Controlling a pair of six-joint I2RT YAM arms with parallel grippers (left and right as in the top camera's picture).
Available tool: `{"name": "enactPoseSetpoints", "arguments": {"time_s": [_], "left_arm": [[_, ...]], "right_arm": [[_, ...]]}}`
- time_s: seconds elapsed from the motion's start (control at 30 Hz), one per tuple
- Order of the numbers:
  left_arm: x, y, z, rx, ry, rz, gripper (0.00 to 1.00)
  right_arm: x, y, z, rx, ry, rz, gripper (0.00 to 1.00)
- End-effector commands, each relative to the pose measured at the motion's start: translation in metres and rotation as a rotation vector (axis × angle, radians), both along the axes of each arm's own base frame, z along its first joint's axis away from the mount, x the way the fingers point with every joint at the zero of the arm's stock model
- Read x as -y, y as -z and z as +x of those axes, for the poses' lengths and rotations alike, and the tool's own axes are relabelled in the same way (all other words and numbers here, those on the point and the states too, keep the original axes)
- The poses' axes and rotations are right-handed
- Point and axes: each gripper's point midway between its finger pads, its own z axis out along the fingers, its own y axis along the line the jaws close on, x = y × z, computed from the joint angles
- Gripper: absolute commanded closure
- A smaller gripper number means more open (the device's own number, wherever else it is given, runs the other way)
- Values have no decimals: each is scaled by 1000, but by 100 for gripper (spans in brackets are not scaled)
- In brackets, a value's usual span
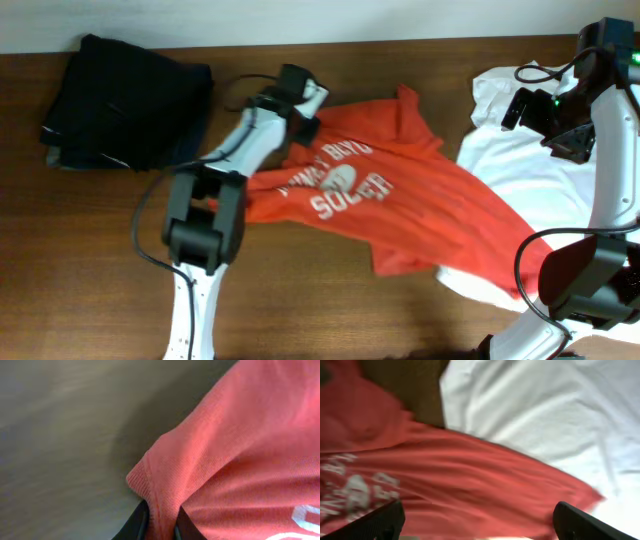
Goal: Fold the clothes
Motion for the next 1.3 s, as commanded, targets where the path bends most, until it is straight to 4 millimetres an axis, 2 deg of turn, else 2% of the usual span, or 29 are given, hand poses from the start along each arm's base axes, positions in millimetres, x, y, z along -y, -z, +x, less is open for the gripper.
{"name": "enactPoseSetpoints", "arguments": {"time_s": [0.0,0.03,0.07,0.1,0.13,0.17,0.2,0.23,0.3,0.33,0.37,0.4,0.43,0.47,0.5,0.53,0.57,0.6,0.63,0.67,0.73,0.77,0.8,0.83,0.9,0.93,0.97,1.03,1.27], "left_arm": [[-115,23,23,-14,-259,122,81],[-141,21,29,-5,-365,84,74],[-148,19,35,-3,-387,17,69],[-142,13,40,-5,-365,-53,64],[-123,-7,51,11,-306,-177,52],[-114,-27,59,35,-275,-229,39],[-101,-60,70,78,-235,-286,21],[-84,-112,79,143,-183,-340,1],[-62,-224,73,277,-137,-399,1],[-56,-283,55,332,-138,-428,1],[-57,-324,31,343,-159,-457,1],[-61,-346,9,329,-181,-473,1],[-68,-363,-24,292,-197,-464,1],[-75,-370,-46,267,-215,-445,1],[-89,-373,-65,254,-268,-383,1],[-102,-372,-75,247,-312,-329,1],[-112,-369,-88,222,-348,-279,1],[-114,-362,-96,184,-355,-262,1],[-114,-358,-99,165,-358,-256,1],[-115,-351,-106,125,-362,-243,1],[-116,-350,-108,115,-363,-239,1],[-116,-350,-108,114,-363,-239,1],[-116,-350,-108,114,-363,-239,1],[-116,-350,-108,114,-363,-239,1],[-116,-350,-108,114,-363,-239,1],[-116,-350,-108,114,-363,-239,1],[-116,-350,-108,114,-363,-239,1],[-116,-350,-108,114,-363,-239,1],[-116,-350,-108,115,-363,-239,1]], "right_arm": [[3,2,-1,-8,4,-10,2],[3,2,0,-8,4,-11,2],[3,2,0,-8,4,-11,2],[3,2,0,-8,4,-11,2],[3,2,0,-8,4,-10,2],[3,2,-1,-8,4,-10,2],[3,2,0,-8,4,-11,2],[3,2,0,-8,4,-11,2],[2,2,0,-8,4,-11,2],[3,2,0,-8,4,-10,2],[3,2,0,-8,4,-11,2],[3,2,0,-8,4,-11,2],[4,0,6,19,5,-18,2],[7,-3,18,70,6,-30,2],[-2,-5,24,99,0,26,2],[-6,-1,12,49,-17,39,2],[5,3,-3,-15,-9,-15,0],[15,4,-14,-61,14,-47,52],[21,5,-20,-81,31,-54,93],[47,9,-44,-147,140,-56,96],[79,22,-70,-203,283,-22,96],[100,40,-89,-239,387,3,96],[108,52,-99,-256,426,18,96],[120,80,-117,-292,511,44,96],[127,131,-156,-363,660,96,96],[128,148,-169,-379,697,110,96],[130,159,-178,-388,740,109,96],[149,170,-207,-451,869,-19,96],[145,229,-218,-378,890,-85,96]]}}
